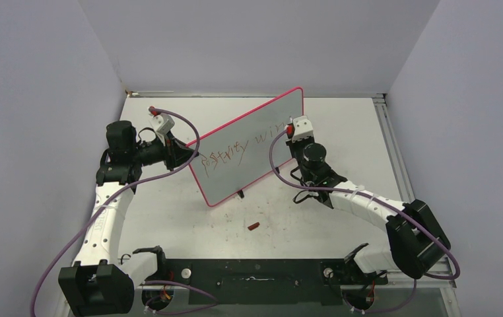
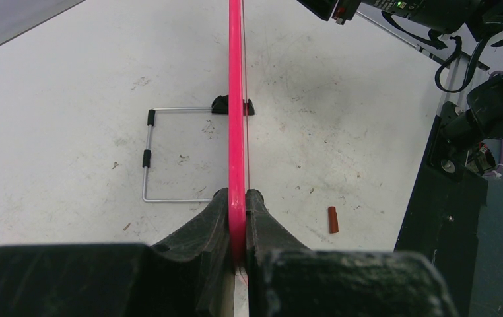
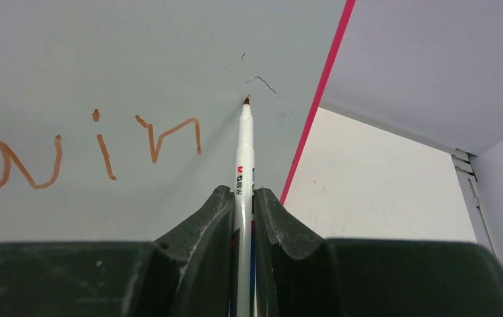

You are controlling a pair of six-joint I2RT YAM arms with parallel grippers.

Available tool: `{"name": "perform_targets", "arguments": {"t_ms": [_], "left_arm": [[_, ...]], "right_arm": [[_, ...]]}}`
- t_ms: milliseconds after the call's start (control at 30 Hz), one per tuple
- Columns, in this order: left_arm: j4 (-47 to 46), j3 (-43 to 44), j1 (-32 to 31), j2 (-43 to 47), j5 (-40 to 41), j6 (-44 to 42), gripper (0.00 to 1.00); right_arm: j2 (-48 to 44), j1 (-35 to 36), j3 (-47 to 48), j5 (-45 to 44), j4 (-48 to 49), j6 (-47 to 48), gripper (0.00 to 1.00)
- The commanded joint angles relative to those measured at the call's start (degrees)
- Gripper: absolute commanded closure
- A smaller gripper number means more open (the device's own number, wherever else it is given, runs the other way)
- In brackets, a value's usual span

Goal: Write a sentence on the whiteboard

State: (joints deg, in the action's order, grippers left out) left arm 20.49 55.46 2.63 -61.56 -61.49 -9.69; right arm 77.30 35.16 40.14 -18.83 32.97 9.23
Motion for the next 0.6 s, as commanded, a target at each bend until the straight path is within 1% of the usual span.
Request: {"name": "perform_targets", "arguments": {"t_ms": [0, 267, 567], "left_arm": [[2.61, 0.87, 0.09, -0.22, -0.02, -3.4, 1.0], [2.51, 0.88, 0.22, -0.27, -0.13, -3.4, 1.0], [2.53, 0.85, 0.18, -0.3, -0.19, -3.31, 1.0]], "right_arm": [[0.62, -0.52, 2.24, 3.51, 2.58, 0.5, 0.95], [-0.21, 0.03, -0.23, 6.12, 2.17, -0.42, 0.95], [0.11, 0.44, -1.94, 5.29, 1.22, -1.75, 0.95]]}}
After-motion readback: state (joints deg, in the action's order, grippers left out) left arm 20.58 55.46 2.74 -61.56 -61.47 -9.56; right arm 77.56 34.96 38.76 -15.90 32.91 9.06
